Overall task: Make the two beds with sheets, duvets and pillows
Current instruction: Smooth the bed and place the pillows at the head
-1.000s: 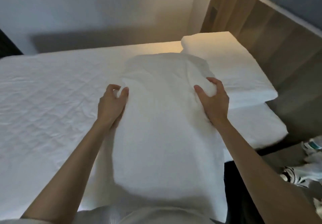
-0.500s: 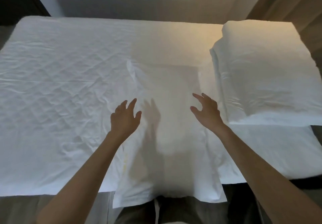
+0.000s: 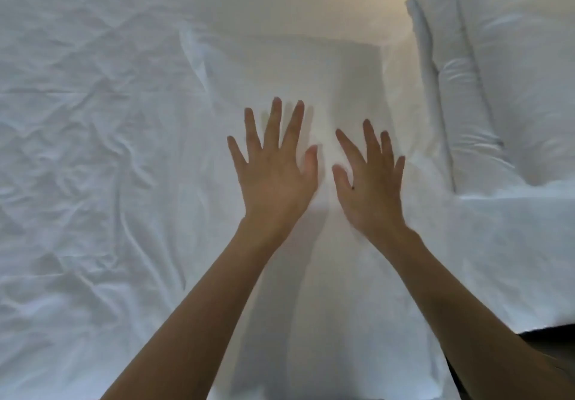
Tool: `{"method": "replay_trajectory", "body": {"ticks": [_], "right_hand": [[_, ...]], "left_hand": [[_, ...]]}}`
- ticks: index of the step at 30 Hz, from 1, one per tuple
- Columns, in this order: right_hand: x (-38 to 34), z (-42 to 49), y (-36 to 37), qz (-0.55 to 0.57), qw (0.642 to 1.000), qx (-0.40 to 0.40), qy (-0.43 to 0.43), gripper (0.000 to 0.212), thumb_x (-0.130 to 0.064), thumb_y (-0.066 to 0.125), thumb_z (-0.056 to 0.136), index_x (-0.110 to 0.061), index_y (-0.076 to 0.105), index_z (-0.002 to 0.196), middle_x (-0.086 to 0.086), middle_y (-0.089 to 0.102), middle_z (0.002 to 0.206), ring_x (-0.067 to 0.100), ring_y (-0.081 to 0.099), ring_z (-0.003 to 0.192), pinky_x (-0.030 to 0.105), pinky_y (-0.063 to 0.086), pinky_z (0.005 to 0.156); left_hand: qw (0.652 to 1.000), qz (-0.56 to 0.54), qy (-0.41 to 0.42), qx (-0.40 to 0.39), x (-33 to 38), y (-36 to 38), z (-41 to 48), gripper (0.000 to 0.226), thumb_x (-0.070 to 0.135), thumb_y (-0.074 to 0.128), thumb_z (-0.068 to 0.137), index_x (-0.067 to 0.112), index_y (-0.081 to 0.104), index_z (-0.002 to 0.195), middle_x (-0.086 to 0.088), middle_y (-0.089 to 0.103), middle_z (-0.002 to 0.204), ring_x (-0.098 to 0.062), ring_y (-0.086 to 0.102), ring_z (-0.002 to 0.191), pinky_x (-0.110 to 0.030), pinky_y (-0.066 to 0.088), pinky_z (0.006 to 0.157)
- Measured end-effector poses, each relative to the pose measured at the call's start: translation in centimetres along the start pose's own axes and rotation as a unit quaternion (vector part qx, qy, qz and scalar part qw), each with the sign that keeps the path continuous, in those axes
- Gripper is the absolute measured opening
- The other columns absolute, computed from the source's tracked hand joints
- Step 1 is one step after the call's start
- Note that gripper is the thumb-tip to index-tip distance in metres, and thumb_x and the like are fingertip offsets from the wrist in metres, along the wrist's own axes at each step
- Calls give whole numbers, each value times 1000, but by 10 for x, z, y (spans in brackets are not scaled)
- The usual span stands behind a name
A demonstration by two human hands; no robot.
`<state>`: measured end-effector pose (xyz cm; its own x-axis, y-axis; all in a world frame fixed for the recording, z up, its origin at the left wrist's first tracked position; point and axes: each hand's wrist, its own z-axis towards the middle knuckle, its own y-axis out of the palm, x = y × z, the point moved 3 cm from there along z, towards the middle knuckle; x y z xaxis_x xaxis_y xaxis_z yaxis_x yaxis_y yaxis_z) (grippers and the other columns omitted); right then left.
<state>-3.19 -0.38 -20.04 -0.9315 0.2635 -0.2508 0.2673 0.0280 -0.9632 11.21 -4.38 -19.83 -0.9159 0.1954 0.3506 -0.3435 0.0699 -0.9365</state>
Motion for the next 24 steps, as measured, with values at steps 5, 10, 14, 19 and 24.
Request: {"method": "replay_trajectory", "body": {"ticks": [5, 10, 14, 19, 24], "right_hand": [[17, 7, 68, -8, 991, -134, 12, 53, -48, 16, 102, -46, -2, 151, -7, -9, 163, 20, -10, 150, 58, -7, 117], [23, -14, 34, 59, 998, -7, 11, 48, -47, 28, 103, -41, 24, 151, -6, 19, 161, 17, 14, 149, 48, -1, 121], [36, -76, 69, 48, 998, -28, 8, 53, -53, 11, 101, -43, 7, 153, -5, 1, 164, 17, -8, 150, 54, -1, 120], [41, -89, 64, 92, 994, -46, 21, 56, -57, 15, 98, -43, 13, 153, -9, 2, 164, 14, -8, 150, 51, -2, 120], [42, -75, 24, 197, 974, 92, 62, 37, -28, 55, 95, -25, 58, 132, -1, 46, 147, 20, 41, 134, 18, 27, 109]], "left_hand": [[993, -24, -39, -107, -37, 78, -6, 60, 61, 21, 97, 48, -2, 151, 17, -12, 161, -19, -18, 148, -67, 1, 113], [996, -54, -50, -49, -34, 52, -39, 59, 59, 20, 99, 45, 1, 152, 11, -11, 162, -25, -16, 149, -63, -3, 114], [989, -86, -90, -75, -53, 60, -104, 58, 56, 22, 98, 48, 0, 152, 13, -11, 162, -25, -12, 150, -59, 1, 118], [987, -83, -91, -106, -73, 52, -129, 58, 55, 20, 97, 47, 2, 152, 12, -5, 163, -20, -6, 150, -55, 6, 119], [965, -207, -135, -88, -82, 26, -110, 61, 66, 24, 91, 58, -3, 146, 11, -16, 161, -21, -16, 149, -52, 0, 119]]}}
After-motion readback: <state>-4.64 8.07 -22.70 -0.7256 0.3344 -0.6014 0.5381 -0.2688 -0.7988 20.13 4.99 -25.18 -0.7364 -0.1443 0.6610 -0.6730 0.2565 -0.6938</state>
